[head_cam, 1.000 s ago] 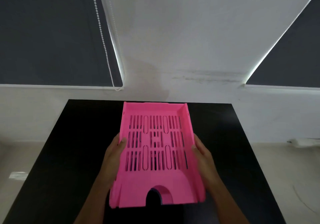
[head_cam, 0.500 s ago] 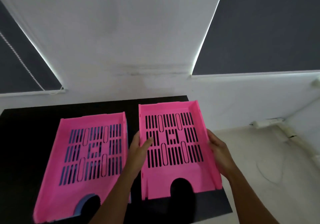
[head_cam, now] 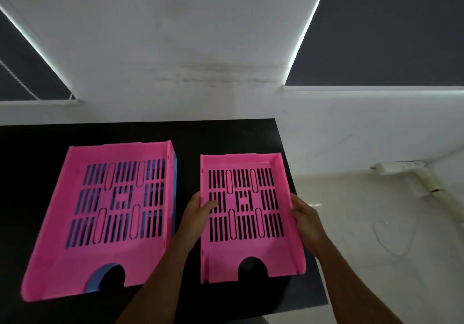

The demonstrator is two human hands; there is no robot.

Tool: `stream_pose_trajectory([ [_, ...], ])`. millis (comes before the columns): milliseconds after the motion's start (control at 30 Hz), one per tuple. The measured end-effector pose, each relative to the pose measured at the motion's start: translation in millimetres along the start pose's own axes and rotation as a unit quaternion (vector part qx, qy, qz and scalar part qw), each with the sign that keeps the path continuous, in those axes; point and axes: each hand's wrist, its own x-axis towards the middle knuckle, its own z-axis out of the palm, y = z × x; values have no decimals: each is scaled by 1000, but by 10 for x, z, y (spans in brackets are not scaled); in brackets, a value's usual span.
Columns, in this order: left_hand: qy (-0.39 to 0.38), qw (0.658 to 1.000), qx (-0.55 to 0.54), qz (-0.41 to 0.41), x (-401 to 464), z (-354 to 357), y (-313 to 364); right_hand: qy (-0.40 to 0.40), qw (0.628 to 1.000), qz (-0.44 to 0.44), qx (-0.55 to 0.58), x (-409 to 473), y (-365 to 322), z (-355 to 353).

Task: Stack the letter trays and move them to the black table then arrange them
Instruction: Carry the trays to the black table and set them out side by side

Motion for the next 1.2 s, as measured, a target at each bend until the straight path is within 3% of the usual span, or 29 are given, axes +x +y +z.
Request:
stream_pose_trajectory([
  [167,-8,1000,10,28,-198,-77,277,33,997,-42,-51,11,-125,9],
  [333,34,995,-2,91,-327,-400,482,93,991,-98,-14,-28,-593,339],
  [500,113,984,9,140,-430,-1073,549,29,993,-113,-19,-91,-992,975],
  [600,199,967,59,146,-493,-1606,459,-21,992,-126,-10,-201,-1111,1427],
  [733,278,954,84,74,-602,-2344,235,-78,993,-77,32,-381,-992,2059],
  [833,222,972,80,-2,-522,-2731,43,-120,991,-41,40,-560,-843,2481],
  [1067,123,991,-12,51,-432,-3191,177,-69,992,-33,96,-680,-1071,2877],
  [1200,117,990,-21,70,-426,-3575,285,-63,990,-39,120,-780,-1356,3216],
])
